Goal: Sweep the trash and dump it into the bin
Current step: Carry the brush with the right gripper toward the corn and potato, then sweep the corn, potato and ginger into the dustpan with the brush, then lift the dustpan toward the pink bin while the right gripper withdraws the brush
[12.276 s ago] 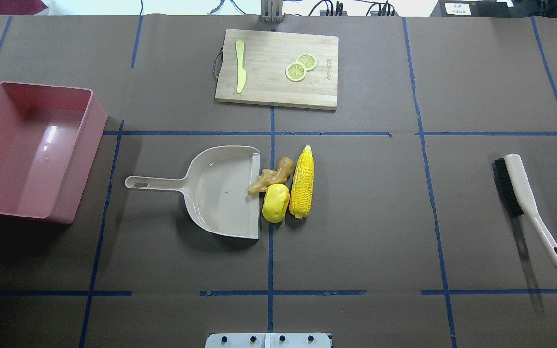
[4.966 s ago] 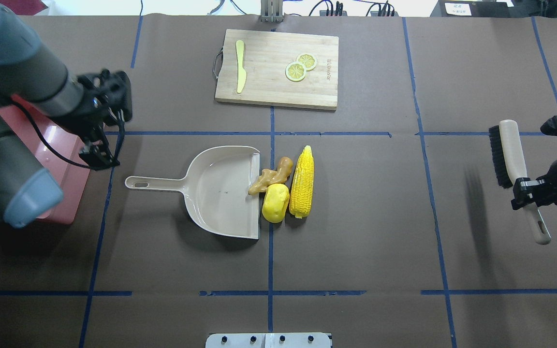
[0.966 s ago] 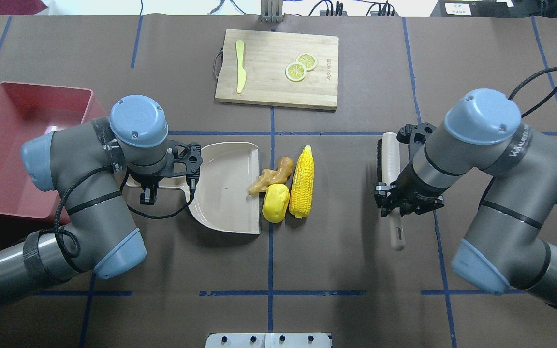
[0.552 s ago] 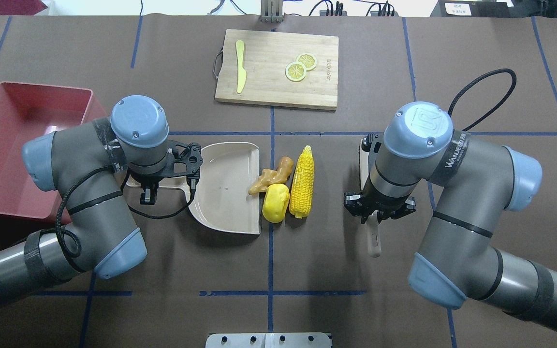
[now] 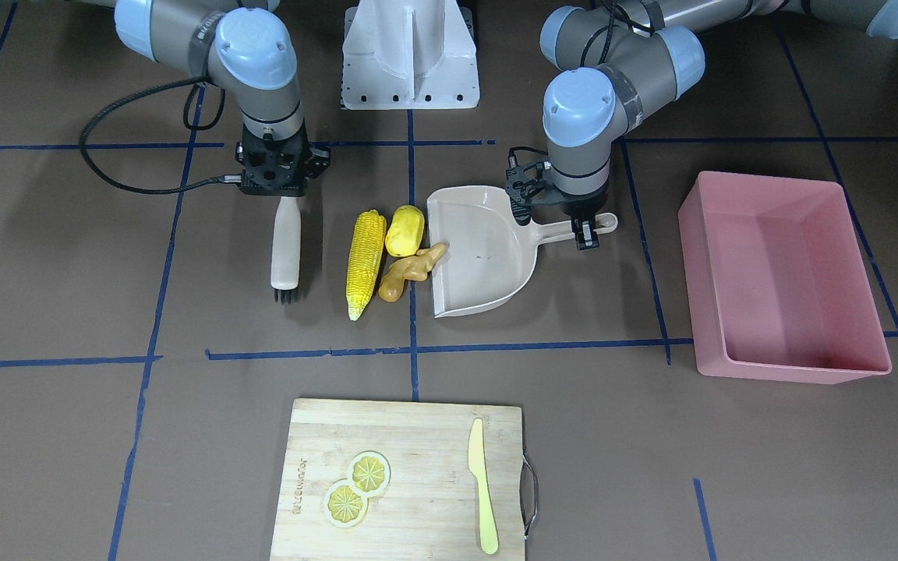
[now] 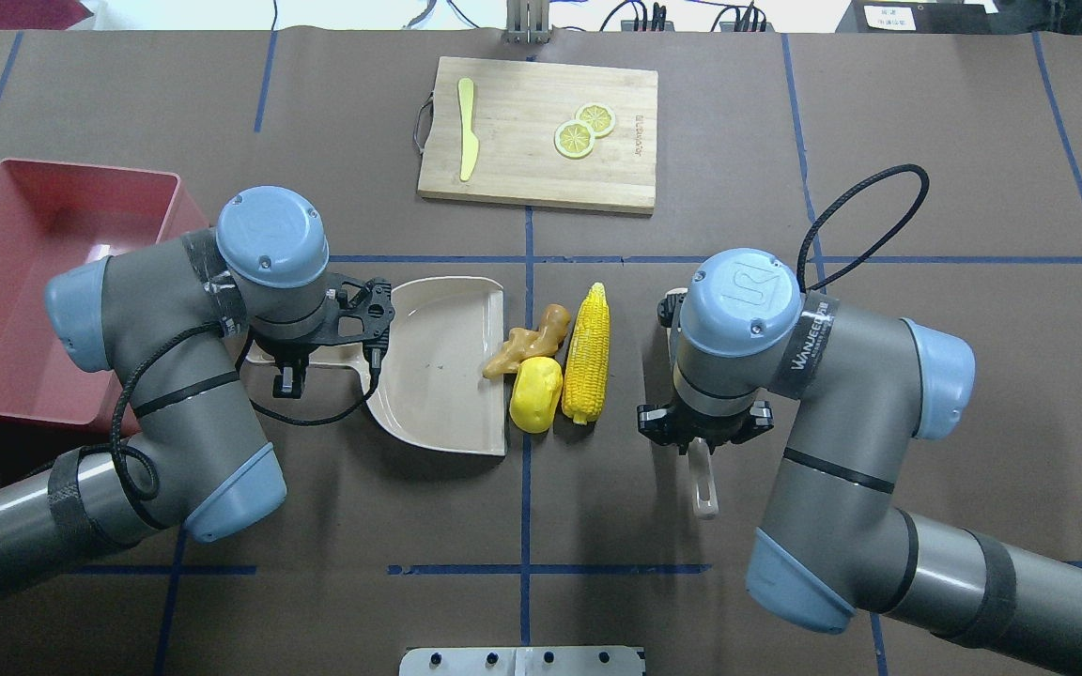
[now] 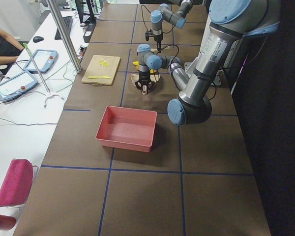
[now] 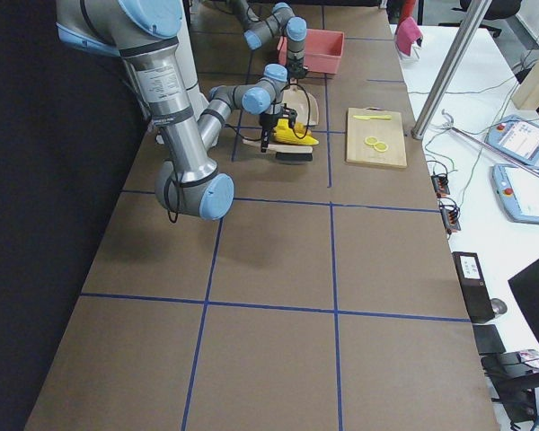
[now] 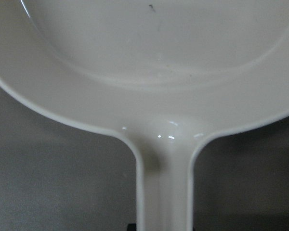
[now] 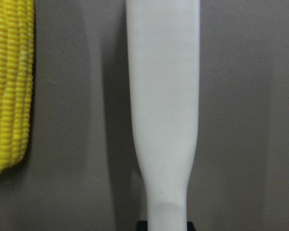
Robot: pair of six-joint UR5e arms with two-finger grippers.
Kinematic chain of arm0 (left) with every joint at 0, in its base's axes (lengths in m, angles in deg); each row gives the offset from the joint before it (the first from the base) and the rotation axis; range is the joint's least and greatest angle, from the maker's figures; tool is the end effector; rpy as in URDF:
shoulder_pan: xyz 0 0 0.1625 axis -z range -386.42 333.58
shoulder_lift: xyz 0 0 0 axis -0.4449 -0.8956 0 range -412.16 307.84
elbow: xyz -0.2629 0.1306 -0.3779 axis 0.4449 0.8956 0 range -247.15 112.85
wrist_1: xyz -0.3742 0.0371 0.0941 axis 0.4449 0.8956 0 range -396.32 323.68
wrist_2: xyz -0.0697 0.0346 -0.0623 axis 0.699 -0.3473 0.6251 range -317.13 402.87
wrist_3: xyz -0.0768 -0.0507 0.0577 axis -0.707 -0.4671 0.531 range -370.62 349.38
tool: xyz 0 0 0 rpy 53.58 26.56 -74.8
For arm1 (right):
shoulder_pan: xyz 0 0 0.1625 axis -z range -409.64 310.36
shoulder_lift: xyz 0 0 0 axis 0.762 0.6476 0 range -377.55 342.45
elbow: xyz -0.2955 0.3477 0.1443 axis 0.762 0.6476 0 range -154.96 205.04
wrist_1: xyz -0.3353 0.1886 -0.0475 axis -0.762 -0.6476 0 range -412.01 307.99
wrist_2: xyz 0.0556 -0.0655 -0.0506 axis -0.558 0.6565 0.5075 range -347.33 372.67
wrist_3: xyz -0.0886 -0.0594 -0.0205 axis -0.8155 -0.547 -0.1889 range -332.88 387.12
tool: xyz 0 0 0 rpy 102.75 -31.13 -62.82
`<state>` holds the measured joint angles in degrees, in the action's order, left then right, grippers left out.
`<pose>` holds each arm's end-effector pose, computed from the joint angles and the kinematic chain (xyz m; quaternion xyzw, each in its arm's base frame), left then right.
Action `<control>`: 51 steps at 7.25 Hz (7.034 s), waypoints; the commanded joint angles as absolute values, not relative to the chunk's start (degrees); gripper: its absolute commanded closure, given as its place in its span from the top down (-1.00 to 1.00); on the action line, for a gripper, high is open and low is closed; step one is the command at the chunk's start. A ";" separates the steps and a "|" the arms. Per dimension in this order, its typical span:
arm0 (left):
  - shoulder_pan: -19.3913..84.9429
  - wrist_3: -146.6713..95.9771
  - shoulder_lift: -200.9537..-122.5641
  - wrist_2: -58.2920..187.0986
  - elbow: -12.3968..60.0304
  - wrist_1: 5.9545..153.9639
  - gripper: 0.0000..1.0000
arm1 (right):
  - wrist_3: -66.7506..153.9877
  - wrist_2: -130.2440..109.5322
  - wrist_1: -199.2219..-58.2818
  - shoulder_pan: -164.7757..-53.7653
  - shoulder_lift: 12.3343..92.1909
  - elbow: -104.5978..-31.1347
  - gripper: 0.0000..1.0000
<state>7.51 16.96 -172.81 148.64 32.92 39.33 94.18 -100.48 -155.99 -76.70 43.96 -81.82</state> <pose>0.4861 -0.4520 0.3861 0.1861 0.1850 0.6665 0.6978 -0.5119 -0.3634 0.3575 -0.0631 -0.3216 -0.0203 0.9445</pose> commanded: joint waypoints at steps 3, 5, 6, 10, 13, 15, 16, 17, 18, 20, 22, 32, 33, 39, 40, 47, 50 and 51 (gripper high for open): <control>6.98 16.81 -172.75 147.02 32.96 39.27 -1.00 | 94.09 -100.27 -155.98 -73.38 39.68 -77.00 -1.00; 6.45 16.72 -172.75 145.71 32.87 39.27 -1.00 | 94.09 -100.19 -155.98 -72.93 35.66 -73.60 -1.00; 6.45 16.72 -172.75 145.62 32.95 39.27 -1.00 | 94.09 -100.10 -155.98 -72.93 33.45 -71.83 -1.00; 6.19 16.72 -172.93 145.53 32.95 38.83 -1.00 | 94.00 -100.10 -155.54 -72.93 30.53 -70.67 -1.00; 6.19 16.63 -175.29 141.78 33.48 33.93 -1.00 | 94.09 -100.18 -155.37 -72.41 29.74 -70.67 -1.00; 6.28 16.63 -175.83 140.87 33.48 32.76 -1.00 | 94.27 -100.19 -155.36 -71.79 29.65 -70.76 -1.00; 6.19 16.63 -175.83 140.87 33.48 32.76 -1.00 | 94.27 -100.19 -155.36 -71.44 29.65 -70.67 -1.00; 6.19 16.54 -175.74 140.78 33.48 32.76 -0.99 | 94.27 -100.10 -154.76 -71.26 29.65 -70.32 -1.00; 6.19 16.54 -175.74 140.78 33.48 32.76 -0.97 | 94.61 -100.10 -151.01 -71.09 29.57 -68.75 -1.00; 6.19 16.54 -175.56 140.78 33.48 32.76 -0.96 | 94.53 -100.10 -149.30 -70.91 26.85 -66.54 -1.00; 6.19 16.54 -175.48 140.78 33.31 32.76 -0.96 | 94.09 -100.10 -149.21 -70.65 25.53 -65.58 -1.00; 6.19 17.25 -172.14 150.07 32.34 40.76 -0.95 | 93.91 -100.80 -149.65 -72.58 21.92 -64.17 -1.00; 6.54 17.16 -172.05 151.84 32.34 41.02 -0.95 | 93.91 -101.06 -149.74 -73.19 22.18 -65.21 -1.00; 9.26 16.81 -172.13 160.70 32.25 43.83 -0.99 | 93.83 -105.63 -162.37 -81.27 30.77 -88.56 -1.00; 10.48 16.37 -172.05 162.91 32.43 45.75 -0.99 | 93.91 -105.63 -164.05 -82.58 33.84 -91.39 -1.00; 33.12 10.66 -162.06 171.61 44.02 44.98 -0.97 | 81.55 -110.97 -167.23 -99.35 48.70 -99.59 -1.00; 46.84 11.36 -156.08 176.02 45.78 39.88 -0.97 | 71.97 -113.09 -167.14 -105.78 54.25 -98.89 -1.00; 50.45 11.44 -154.66 176.11 46.22 37.79 -0.97 | 69.85 -113.11 -167.14 -106.85 54.96 -98.10 -1.00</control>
<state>45.53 11.30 -157.05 175.79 45.53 39.77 73.19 -112.59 -167.16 -104.88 53.49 -98.84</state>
